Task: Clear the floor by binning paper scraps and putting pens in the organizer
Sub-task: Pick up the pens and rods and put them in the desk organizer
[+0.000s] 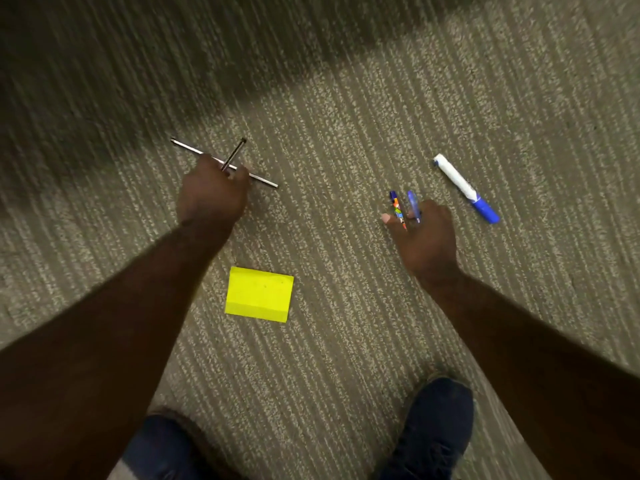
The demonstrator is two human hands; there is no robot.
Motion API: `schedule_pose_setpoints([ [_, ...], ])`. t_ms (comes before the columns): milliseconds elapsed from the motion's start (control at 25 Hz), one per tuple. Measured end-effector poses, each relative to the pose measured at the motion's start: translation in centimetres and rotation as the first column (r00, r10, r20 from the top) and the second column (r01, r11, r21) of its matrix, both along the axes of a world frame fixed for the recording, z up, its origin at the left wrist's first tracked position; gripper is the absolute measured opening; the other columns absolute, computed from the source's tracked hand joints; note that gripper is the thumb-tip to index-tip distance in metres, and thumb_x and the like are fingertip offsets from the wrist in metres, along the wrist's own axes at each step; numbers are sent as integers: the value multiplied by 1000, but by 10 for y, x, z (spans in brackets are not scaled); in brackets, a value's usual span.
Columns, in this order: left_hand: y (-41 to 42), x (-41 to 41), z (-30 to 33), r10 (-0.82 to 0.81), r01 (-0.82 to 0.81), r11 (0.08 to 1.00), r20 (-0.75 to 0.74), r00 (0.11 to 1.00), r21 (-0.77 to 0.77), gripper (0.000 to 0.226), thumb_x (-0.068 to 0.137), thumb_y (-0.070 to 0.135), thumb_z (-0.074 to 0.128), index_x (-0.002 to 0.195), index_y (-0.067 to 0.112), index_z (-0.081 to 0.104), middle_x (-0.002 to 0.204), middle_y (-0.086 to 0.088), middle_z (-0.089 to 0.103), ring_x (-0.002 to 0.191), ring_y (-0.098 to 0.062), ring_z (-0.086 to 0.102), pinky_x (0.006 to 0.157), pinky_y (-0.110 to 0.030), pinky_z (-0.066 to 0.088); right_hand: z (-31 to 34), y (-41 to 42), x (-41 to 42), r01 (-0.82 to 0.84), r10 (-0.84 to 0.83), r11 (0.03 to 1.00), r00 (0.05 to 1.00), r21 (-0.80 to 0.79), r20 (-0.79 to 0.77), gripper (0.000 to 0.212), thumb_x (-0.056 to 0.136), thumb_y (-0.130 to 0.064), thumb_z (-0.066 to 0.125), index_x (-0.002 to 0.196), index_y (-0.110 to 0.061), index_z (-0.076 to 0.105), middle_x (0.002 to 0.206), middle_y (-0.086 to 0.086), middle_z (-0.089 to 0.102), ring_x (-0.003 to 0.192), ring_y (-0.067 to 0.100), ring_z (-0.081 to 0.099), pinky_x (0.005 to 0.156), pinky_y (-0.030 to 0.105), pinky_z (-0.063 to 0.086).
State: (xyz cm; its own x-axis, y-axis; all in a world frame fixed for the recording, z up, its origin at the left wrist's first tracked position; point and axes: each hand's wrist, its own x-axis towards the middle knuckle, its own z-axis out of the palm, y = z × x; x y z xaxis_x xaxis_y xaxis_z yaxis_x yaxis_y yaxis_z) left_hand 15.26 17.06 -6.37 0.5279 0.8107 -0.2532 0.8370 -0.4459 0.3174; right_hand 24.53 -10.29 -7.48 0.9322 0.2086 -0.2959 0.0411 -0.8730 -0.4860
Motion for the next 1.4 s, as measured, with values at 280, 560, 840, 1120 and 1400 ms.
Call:
schedule_pose_setpoints([
  [280,24,18,-20,132,-141,984,-85,988,-105,51,82,42,60,97,-8,63,105,-31,65,99,-44,61,77,-43,49,-4,8,-4,-84,87,988,996,-132,18,28,93,-22,50,103,4,51,104,27,56,92,39,53,77,40,33],
  [560,-55,-8,78,445,-178,733,265,855,-656,34,94,19,36,63,14,49,53,-5,45,49,-21,40,48,-31,28,94,15,-31,272,-151,922,908,276,-390,21,99,-24,39,85,-10,46,65,6,45,55,19,39,53,31,26],
  [840,-56,-29,282,618,82,282,247,746,-956,30,98,29,36,77,18,54,54,-1,60,40,-12,49,42,-18,43,300,31,-48,803,-111,304,564,512,-818,17,97,-30,42,96,-17,53,52,-8,48,42,7,44,39,20,41],
  [1120,-14,11,527,418,256,228,332,845,-939,28,89,42,41,76,21,54,47,9,32,33,-3,25,32,-10,21,506,8,-27,798,-246,119,600,590,-761,17,98,-29,39,101,-20,53,48,-10,42,38,3,37,36,19,37],
  [1400,-70,32,685,374,185,300,294,880,-936,39,88,56,37,73,22,49,52,8,33,42,-8,32,39,-22,35,660,-67,-4,864,-211,62,501,500,-839,14,97,-12,42,89,-13,54,58,-3,50,46,5,45,44,16,42],
])
